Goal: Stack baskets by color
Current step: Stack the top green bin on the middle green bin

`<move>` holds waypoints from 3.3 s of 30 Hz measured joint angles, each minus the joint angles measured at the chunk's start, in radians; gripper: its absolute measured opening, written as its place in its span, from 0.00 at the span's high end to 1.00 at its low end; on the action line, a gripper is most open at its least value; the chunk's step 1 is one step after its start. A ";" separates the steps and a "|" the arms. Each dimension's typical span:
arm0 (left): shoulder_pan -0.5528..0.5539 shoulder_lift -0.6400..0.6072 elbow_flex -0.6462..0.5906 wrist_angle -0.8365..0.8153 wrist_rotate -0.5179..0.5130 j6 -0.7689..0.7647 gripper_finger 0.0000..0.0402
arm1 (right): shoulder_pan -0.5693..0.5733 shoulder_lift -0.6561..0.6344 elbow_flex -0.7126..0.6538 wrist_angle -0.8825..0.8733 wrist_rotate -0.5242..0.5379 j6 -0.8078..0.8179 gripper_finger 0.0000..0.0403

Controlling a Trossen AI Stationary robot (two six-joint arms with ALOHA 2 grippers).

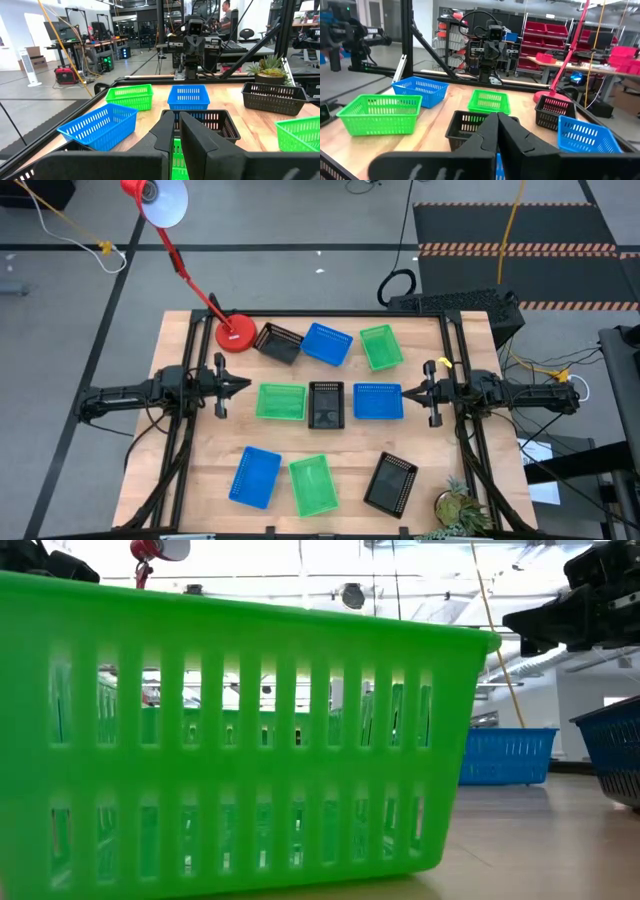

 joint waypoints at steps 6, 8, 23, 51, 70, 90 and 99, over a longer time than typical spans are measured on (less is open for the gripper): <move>0.000 0.000 0.000 0.000 0.000 0.000 0.92 | 0.000 0.000 0.010 0.029 0.003 0.017 1.00; 0.000 0.000 0.000 0.000 0.000 0.000 0.92 | 0.000 0.006 0.030 0.032 0.028 0.002 1.00; 0.000 0.001 -0.002 0.073 -0.003 -0.003 0.92 | -0.002 0.378 0.556 -0.234 0.269 0.107 1.00; 0.000 0.001 -0.001 0.066 -0.004 -0.111 0.92 | -0.043 0.974 1.457 -0.993 0.127 0.143 1.00; 0.000 0.079 0.317 -0.138 -0.004 -0.245 0.92 | -0.043 0.985 1.468 -1.035 0.130 0.087 1.00; 0.000 0.821 1.301 -0.754 -0.003 -0.076 0.92 | -0.043 0.986 1.416 -0.993 0.129 0.088 1.00; -0.007 1.065 1.560 -0.942 -0.009 -0.066 0.92 | -0.043 0.990 1.411 -0.988 0.128 0.088 1.00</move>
